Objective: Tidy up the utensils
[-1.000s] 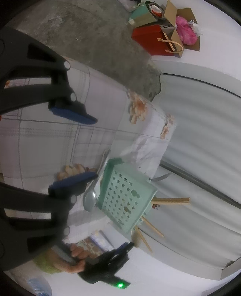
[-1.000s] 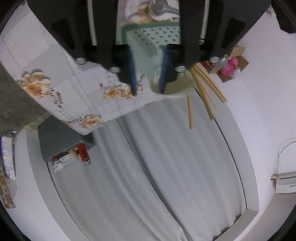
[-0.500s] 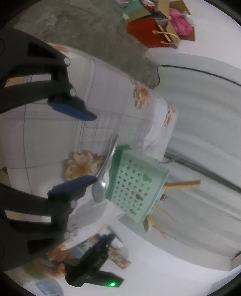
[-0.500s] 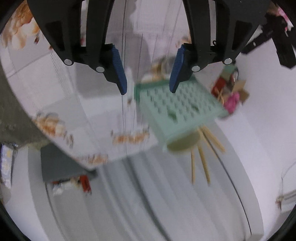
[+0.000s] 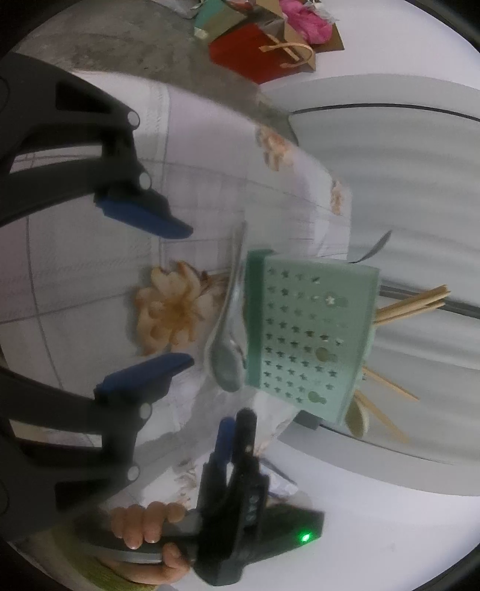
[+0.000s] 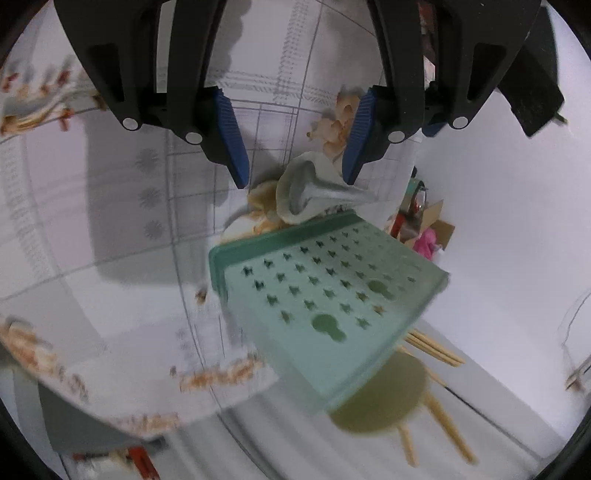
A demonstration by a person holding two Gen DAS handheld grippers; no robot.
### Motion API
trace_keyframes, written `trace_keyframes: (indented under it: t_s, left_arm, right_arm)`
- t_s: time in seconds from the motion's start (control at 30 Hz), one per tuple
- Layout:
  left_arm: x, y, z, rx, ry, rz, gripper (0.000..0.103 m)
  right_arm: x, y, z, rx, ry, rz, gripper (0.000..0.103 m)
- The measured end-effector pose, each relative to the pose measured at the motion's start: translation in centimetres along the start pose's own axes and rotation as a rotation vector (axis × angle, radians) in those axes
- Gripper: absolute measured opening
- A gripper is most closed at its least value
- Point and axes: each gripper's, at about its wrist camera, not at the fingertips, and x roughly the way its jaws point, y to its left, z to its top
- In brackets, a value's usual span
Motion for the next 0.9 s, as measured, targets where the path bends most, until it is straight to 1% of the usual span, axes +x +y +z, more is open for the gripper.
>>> trace_keyframes:
  t_s: [0.1, 0.2, 0.27, 0.3, 0.33, 0.37, 0.4, 0.43, 0.5, 0.63, 0.7, 0.77, 0.8, 0.87, 0.9]
  left_arm:
    - [0.2, 0.1, -0.4, 0.002, 0.013, 0.010, 0.060]
    - [0.1, 0.4, -0.5, -0.006, 0.017, 0.017, 0.060]
    - [0.0, 0.6, -0.5, -0.011, 0.017, 0.019, 0.060]
    - [0.0, 0.8, -0.5, -0.015, 0.016, 0.019, 0.060]
    - [0.0, 0.9, -0.5, -0.017, 0.015, 0.020, 0.060]
    - [-0.1, 1.0, -0.5, -0.022, 0.014, 0.019, 0.060]
    - [0.0, 1.0, -0.5, -0.025, 0.014, 0.018, 0.060]
    - [0.0, 1.1, -0.5, -0.028, 0.013, 0.016, 0.060]
    - [-0.1, 1.1, -0.6, -0.030, 0.011, 0.014, 0.060]
    - [-0.1, 1.4, -0.7, -0.039, 0.010, 0.012, 0.060]
    - [-0.1, 1.6, -0.8, -0.047, 0.009, 0.009, 0.060]
    - [-0.2, 1.6, -0.8, -0.054, 0.008, 0.007, 0.060]
    - [-0.2, 1.7, -0.8, -0.058, 0.008, 0.006, 0.060]
    - [-0.3, 1.7, -0.8, -0.062, 0.007, 0.002, 0.060]
    - [-0.4, 1.7, -0.8, -0.061, 0.006, 0.003, 0.060]
  right_arm:
    - [1.3, 0.0, 0.2, 0.032, 0.028, 0.008, 0.046]
    - [2.1, 0.5, 0.4, 0.031, 0.031, -0.014, 0.040]
    - [2.4, 1.2, 0.5, 0.012, 0.034, -0.045, 0.036]
    - [2.5, 1.3, 0.5, 0.001, 0.035, -0.060, 0.032]
    - [2.7, 1.6, 0.5, -0.013, 0.034, -0.079, 0.025]
    - [2.9, 1.9, 0.5, -0.036, 0.033, -0.106, 0.021]
    - [2.8, 2.1, 0.4, -0.054, 0.029, -0.126, 0.012]
    - [2.6, 2.2, 0.4, -0.070, 0.022, -0.143, 0.005]
    - [2.2, 2.4, 0.3, -0.093, 0.012, -0.156, 0.004]
    - [0.8, 1.9, 0.4, -0.092, -0.006, -0.158, 0.002]
    - [0.2, 1.1, 0.6, -0.061, -0.003, -0.143, 0.002]
    - [0.1, 1.1, 0.8, -0.058, 0.006, -0.133, 0.003]
    - [0.1, 1.3, 0.9, -0.059, 0.006, -0.132, 0.005]
    - [0.6, 1.7, 1.0, -0.073, 0.018, -0.148, 0.017]
    - [1.0, 2.1, 1.0, -0.085, 0.023, -0.154, 0.031]
